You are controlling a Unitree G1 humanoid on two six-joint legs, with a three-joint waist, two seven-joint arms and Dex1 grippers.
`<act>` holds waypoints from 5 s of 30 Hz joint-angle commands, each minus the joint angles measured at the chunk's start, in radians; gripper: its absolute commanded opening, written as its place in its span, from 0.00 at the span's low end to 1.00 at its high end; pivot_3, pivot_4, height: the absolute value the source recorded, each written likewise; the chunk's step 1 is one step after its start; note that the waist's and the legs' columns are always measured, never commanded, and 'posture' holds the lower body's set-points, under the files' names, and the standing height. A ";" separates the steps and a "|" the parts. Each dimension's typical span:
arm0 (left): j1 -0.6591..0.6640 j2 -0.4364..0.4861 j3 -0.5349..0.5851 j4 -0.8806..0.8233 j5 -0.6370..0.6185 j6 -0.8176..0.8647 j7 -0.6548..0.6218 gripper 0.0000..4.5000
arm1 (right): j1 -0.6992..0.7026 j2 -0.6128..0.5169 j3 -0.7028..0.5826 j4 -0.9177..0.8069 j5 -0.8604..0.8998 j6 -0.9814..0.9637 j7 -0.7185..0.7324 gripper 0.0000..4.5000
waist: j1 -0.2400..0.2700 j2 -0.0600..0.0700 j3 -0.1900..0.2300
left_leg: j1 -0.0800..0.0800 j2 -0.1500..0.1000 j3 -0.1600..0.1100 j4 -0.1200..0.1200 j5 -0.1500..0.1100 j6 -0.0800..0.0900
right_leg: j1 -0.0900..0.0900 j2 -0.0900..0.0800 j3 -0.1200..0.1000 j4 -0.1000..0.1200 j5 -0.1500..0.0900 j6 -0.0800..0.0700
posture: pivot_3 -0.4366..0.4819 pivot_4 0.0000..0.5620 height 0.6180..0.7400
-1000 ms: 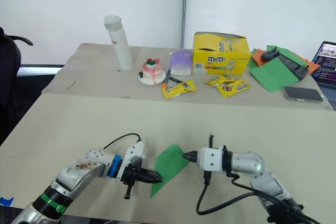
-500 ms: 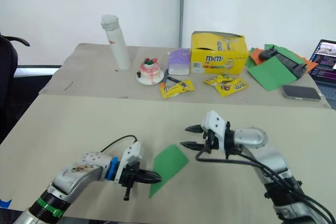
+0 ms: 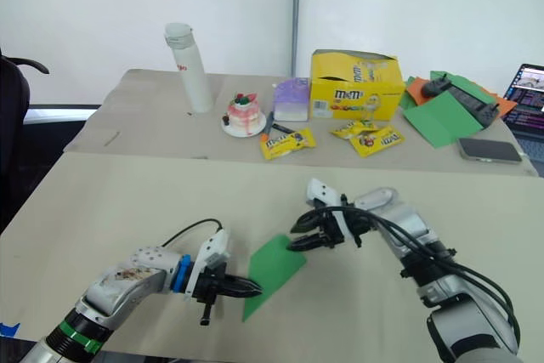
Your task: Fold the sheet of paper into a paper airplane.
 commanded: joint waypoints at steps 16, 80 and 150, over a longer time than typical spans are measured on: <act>0.005 0.024 0.011 -0.004 0.010 0.007 0.019 0.00 | -0.016 0.088 -0.056 0.017 0.035 0.042 0.049 0.01 | -0.001 0.000 0.000 | 0.000 0.000 0.000 -0.001 0.000 0.000 | -0.001 -0.002 -0.001 0.000 0.000 0.000 | 0.48 0.27 1.00; -0.129 -0.205 0.072 0.265 0.117 -0.168 0.148 0.00 | 0.479 0.204 -0.375 -0.554 0.097 0.208 -0.777 0.01 | 0.000 0.001 -0.001 | -0.010 -0.001 0.000 0.000 0.001 -0.001 | -0.011 0.012 0.003 0.001 0.001 0.002 | 0.48 0.27 1.00; -0.106 -0.238 0.084 0.272 0.144 -0.192 0.223 0.00 | 0.303 0.039 -0.427 -0.242 0.303 0.374 -0.431 0.51 | 0.004 0.006 -0.006 | -0.009 -0.001 0.000 0.002 0.001 -0.001 | -0.008 0.012 0.003 0.001 0.001 0.002 | 0.48 0.27 1.00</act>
